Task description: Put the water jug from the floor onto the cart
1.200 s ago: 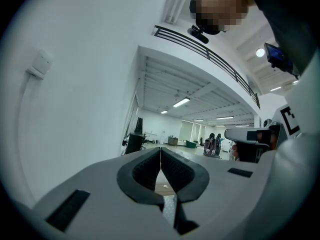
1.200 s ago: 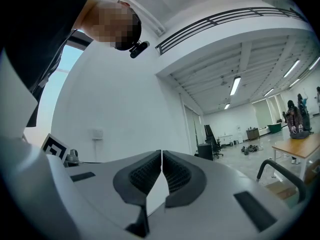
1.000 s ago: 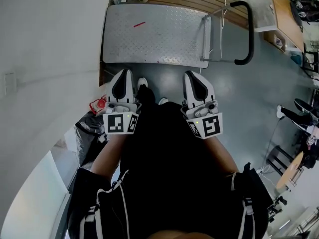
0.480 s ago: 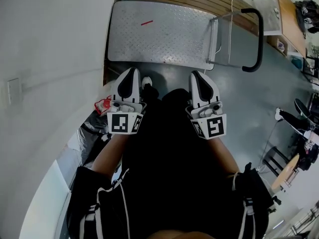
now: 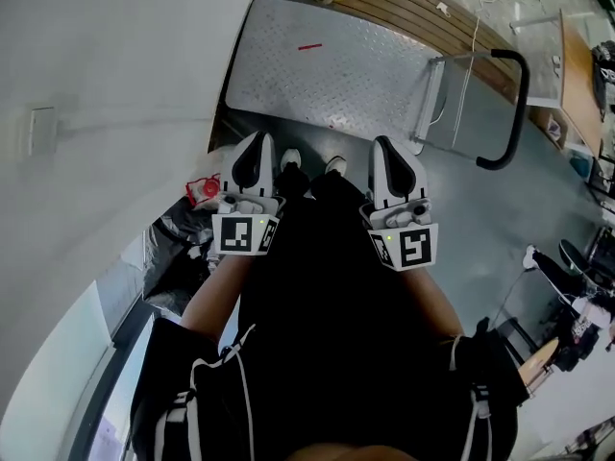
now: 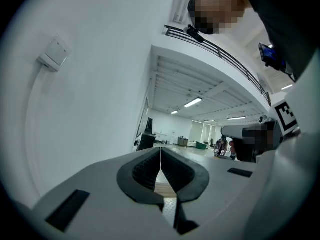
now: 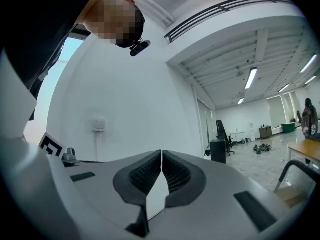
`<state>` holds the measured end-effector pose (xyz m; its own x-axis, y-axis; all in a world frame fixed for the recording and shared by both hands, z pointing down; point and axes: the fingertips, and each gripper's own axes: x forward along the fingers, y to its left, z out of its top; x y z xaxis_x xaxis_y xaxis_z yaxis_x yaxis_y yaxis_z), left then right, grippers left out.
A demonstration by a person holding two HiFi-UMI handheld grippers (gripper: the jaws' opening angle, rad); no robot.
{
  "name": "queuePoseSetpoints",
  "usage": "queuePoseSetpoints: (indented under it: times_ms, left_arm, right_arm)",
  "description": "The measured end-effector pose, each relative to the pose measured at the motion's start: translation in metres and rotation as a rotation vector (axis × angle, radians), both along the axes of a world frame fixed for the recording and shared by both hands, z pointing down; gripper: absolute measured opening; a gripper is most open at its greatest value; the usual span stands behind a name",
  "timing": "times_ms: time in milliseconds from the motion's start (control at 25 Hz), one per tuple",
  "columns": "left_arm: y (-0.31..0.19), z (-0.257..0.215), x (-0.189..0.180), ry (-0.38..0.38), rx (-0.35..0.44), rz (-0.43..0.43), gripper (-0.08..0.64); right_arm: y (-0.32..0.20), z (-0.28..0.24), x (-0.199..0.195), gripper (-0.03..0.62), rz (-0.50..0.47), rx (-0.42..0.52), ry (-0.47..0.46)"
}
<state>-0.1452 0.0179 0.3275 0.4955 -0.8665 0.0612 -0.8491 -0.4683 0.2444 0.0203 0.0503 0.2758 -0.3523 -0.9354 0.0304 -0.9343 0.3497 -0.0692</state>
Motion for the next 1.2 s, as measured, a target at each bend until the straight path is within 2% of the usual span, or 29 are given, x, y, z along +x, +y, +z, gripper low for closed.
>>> queuePoseSetpoints:
  times_ms: [360, 600, 760, 840, 920, 1000, 1200]
  left_arm:
    - [0.019, 0.010, -0.032, -0.047, -0.003, -0.122, 0.018]
    - [0.033, 0.059, -0.070, -0.117, -0.097, -0.176, 0.018]
    - [0.046, 0.109, -0.097, -0.093, -0.210, -0.180, 0.020]
    - [0.052, 0.142, -0.104, -0.136, -0.237, -0.152, 0.020]
    - [0.061, 0.180, -0.106, -0.221, -0.253, -0.100, 0.020]
    - [0.072, 0.221, -0.110, -0.280, -0.303, -0.057, 0.020]
    - [0.086, 0.308, -0.133, -0.309, -0.450, -0.055, 0.023]
  right_arm:
    - [-0.008, 0.010, -0.078, 0.020, -0.246, 0.010, -0.007]
    - [-0.013, 0.026, -0.156, 0.020, -0.435, 0.014, -0.036]
    - [-0.007, 0.042, -0.204, 0.020, -0.531, -0.003, -0.060]
    - [-0.007, 0.051, -0.220, 0.020, -0.568, -0.020, -0.051]
    - [-0.005, 0.056, -0.229, 0.020, -0.592, -0.041, -0.042]
    - [0.002, 0.059, -0.234, 0.019, -0.602, -0.045, -0.031]
    - [0.005, 0.074, -0.238, 0.019, -0.613, -0.047, 0.025]
